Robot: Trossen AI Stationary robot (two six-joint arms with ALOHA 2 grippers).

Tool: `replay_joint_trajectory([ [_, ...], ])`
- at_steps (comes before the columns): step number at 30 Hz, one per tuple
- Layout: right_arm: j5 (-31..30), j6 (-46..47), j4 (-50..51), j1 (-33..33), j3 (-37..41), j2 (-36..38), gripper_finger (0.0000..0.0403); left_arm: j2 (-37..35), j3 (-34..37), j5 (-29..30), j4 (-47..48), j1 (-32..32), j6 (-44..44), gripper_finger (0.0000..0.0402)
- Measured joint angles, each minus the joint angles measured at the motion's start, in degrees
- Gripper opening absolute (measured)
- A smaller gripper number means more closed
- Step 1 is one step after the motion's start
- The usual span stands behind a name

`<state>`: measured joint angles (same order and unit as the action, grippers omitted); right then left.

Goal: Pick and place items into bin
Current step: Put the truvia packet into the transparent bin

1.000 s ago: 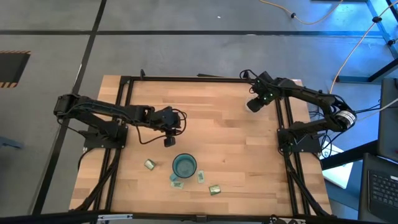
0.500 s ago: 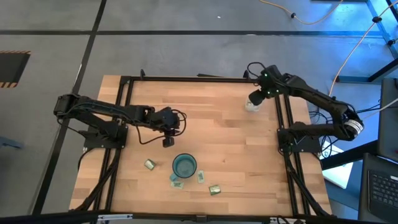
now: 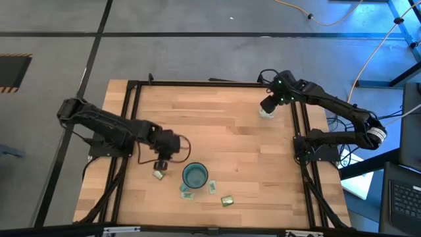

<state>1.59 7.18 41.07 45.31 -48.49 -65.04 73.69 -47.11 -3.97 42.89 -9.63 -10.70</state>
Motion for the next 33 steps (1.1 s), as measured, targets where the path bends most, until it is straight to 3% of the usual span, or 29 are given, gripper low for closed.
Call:
replay_joint_trajectory([
  [9,0.0,0.2,-1.2,-1.8,0.0,0.0,0.0125,0.9,2.2,2.8,1.8,-12.9,-11.7,0.0111],
  [14,0.0,1.6,-1.5,-2.5,0.0,0.0,0.0125,0.8,5.9,3.9,2.5,-17.8,-18.5,0.011],
  [23,0.0,1.6,-2.2,-3.2,0.0,0.0,0.0125,1.8,10.6,5.9,-2.1,-18.9,-20.5,0.0096],
  [33,0.0,1.5,-2.3,-3.2,0.0,0.0,0.0125,9.2,10.8,2.3,-5.6,-18.9,-19.4,0.0112],
])
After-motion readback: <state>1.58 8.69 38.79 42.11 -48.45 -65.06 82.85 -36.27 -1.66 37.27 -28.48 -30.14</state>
